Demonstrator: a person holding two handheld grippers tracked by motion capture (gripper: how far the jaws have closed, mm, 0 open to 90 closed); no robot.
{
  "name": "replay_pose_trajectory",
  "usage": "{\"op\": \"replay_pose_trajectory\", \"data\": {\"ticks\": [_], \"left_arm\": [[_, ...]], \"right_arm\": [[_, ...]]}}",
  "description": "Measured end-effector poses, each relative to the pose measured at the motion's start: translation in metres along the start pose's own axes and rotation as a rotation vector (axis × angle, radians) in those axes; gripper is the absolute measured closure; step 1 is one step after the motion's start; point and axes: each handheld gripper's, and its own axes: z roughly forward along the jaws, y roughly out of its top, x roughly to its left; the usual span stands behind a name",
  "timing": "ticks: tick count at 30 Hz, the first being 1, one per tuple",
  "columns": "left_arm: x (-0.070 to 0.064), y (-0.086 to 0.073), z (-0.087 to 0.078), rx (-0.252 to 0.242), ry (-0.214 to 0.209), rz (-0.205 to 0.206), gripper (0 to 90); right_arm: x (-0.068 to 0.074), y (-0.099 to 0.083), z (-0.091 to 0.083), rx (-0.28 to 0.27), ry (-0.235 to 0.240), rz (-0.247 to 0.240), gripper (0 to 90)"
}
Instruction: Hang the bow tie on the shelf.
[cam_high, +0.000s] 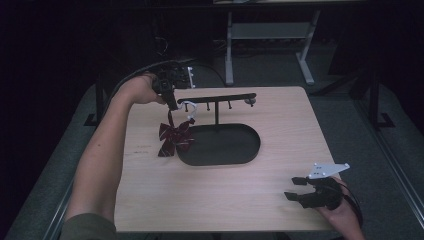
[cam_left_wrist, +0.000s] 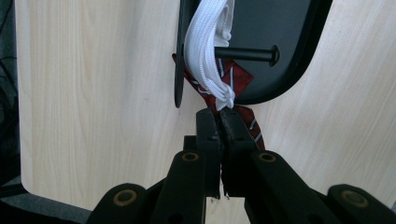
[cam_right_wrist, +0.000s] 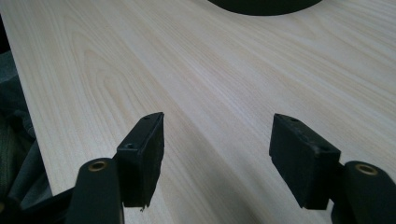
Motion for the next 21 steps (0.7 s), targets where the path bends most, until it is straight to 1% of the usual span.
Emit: {"op": "replay_pose_trajectory", "data": {"ticks": [15,21], "left_arm": [[0.0010,0.0011,0.0019,0.015,0.004,-0.006,87.1],[0.0007,0.0012,0.0023,0.015,0.009,-0.010,84.6]], "right_arm": [[0.0005,-0.0002,-0.0008,-0.003,-0.001,-0.001,35.0],[0.0006,-0.0001,-0.0011,-0.002,-0.002,0.000,35.0]]}}
